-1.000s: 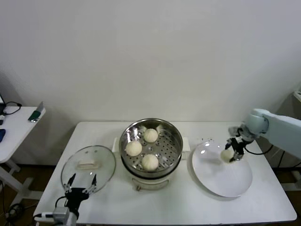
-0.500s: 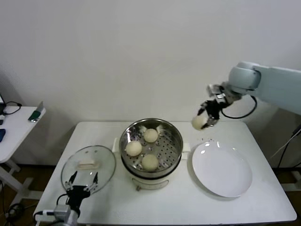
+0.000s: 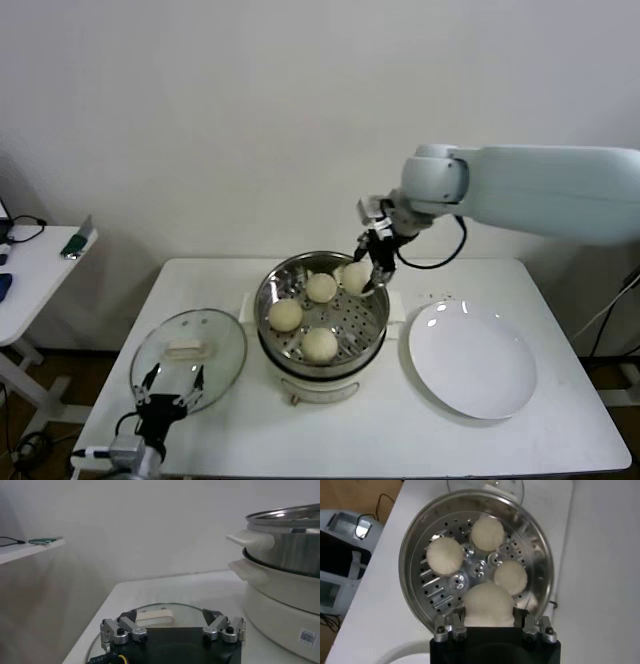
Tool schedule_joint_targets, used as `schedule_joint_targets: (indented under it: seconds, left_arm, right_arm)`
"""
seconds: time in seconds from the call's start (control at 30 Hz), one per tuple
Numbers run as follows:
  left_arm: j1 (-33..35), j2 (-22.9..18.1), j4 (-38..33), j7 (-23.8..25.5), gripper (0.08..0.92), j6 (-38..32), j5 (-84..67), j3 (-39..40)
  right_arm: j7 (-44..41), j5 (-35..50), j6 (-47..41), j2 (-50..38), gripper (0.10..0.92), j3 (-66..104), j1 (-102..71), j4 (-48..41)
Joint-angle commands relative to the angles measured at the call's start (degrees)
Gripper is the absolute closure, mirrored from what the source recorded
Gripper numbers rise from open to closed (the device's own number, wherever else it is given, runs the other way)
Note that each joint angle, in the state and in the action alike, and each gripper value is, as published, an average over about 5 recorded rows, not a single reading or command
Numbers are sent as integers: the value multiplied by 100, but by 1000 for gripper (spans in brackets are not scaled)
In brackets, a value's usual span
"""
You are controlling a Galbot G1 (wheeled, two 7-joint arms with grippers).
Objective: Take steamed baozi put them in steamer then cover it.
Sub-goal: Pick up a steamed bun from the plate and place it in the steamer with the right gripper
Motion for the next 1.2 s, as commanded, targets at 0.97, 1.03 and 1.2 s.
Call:
schedule_joint_targets:
  seconds: [0.97,1.03,1.2]
  left_arm:
    - [-23,11,-29,16,177,76,-54,-28]
    - [-9,19,-78,24,177,139,-78,-29]
    - [7,48,-229,-12,177,327,-208,-28]
  right_arm:
    - [-177,-647,287,380,251,174,-879,-681]
    - [-288,-506,371,250,222,306,-749,-720]
    - [-119,227,318,-279,203,987,-603,-869]
